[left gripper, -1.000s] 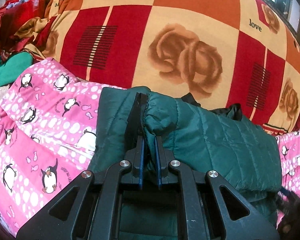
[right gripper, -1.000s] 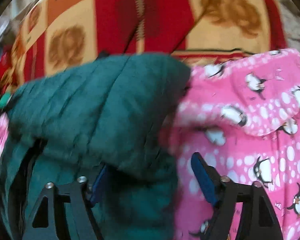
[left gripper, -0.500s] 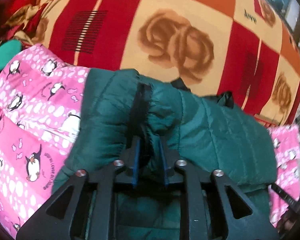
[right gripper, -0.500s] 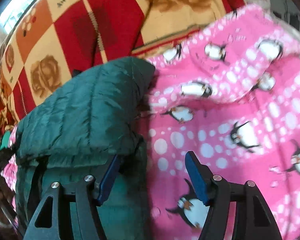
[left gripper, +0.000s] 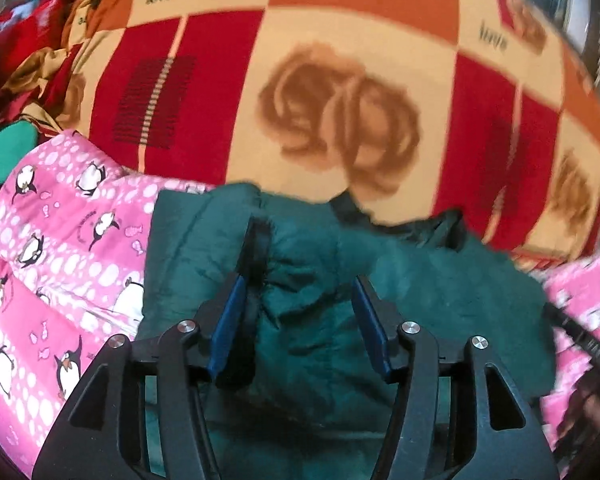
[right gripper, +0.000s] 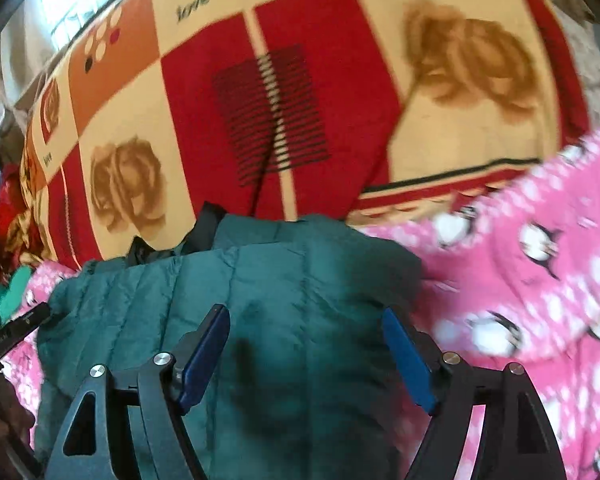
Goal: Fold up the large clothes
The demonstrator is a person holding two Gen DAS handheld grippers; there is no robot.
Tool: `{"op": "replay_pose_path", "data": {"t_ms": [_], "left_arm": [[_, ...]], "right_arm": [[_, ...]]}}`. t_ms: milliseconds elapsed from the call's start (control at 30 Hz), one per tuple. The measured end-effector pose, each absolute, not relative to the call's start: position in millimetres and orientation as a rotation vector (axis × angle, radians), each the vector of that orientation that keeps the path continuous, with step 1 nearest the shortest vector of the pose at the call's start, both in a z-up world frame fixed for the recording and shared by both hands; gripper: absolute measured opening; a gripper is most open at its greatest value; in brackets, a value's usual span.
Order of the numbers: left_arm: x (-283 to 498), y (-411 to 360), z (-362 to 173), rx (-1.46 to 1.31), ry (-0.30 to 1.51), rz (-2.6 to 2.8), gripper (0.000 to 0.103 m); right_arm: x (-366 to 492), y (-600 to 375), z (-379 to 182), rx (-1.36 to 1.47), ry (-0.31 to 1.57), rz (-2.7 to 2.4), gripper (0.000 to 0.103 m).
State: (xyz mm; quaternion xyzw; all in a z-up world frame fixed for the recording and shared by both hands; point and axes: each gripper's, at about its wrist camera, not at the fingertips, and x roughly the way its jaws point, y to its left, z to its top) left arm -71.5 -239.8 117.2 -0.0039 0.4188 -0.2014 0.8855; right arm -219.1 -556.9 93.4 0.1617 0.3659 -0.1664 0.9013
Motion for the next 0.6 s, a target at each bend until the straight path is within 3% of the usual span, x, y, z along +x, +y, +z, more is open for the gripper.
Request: {"op": "replay_pose_path", "data": {"t_ms": [267,600], "left_arm": [[-55,-246,80,0.042,0.913,-0.403,0.064],[-57,-250,74,0.066,0.902,-0.396,0.065]], "right_arm": [[-188,-562,49,0.302,0.837,-0.383,0.080],[-204,-517,108,0.367,0.759,-0.262,0.080]]}}
